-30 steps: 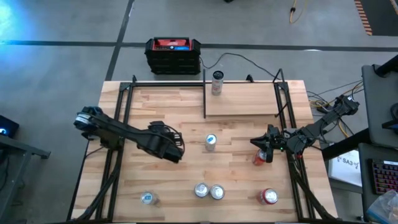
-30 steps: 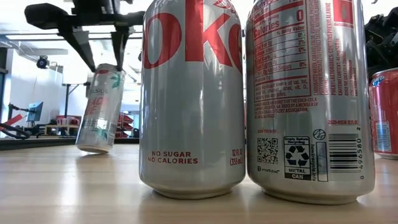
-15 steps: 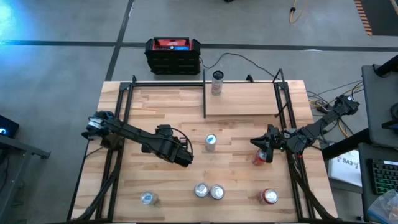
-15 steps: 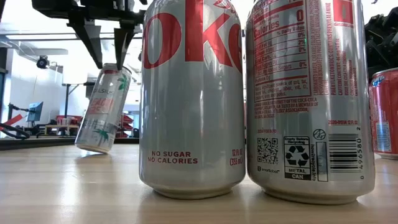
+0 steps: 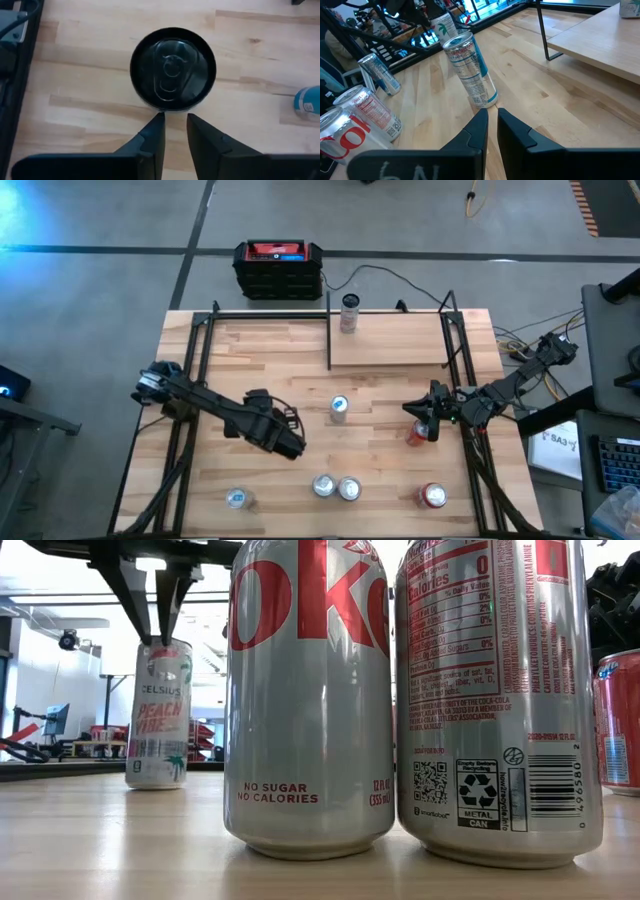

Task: Place canned beverage on shelf
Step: Move the white pink soda to the center of the table

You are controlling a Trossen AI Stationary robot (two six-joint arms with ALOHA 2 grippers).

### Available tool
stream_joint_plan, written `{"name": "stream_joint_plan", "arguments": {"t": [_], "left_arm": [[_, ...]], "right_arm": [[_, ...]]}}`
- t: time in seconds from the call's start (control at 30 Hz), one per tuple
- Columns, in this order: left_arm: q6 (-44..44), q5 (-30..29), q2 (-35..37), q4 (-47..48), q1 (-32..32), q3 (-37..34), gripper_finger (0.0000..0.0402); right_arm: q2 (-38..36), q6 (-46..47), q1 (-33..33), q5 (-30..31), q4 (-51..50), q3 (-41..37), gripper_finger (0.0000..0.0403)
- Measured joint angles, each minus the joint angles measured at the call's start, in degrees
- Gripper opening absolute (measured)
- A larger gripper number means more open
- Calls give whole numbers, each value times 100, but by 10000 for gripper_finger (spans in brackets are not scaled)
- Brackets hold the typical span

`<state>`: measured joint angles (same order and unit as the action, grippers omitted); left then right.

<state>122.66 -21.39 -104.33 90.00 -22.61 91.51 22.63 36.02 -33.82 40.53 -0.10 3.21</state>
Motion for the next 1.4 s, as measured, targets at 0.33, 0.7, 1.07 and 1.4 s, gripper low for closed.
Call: {"name": "stream_joint_plan", "arguments": {"t": [0.33, 0.7, 1.07, 1.4], "left_arm": [[-169, 538, 79, 1, -50, 283, 61], [-153, 827, 472, 4, -37, 404, 140], [-927, 643, 511, 1, 372, 257, 316], [-1616, 1180, 539, 0, 1152, 19, 333]], "right_arm": [[2, -1, 0, -1, -1, 0, 29], [2, -1, -1, 0, 0, 0, 29], [2, -1, 0, 0, 0, 0, 29], [2, 0, -1, 0, -1, 0, 29]]}}
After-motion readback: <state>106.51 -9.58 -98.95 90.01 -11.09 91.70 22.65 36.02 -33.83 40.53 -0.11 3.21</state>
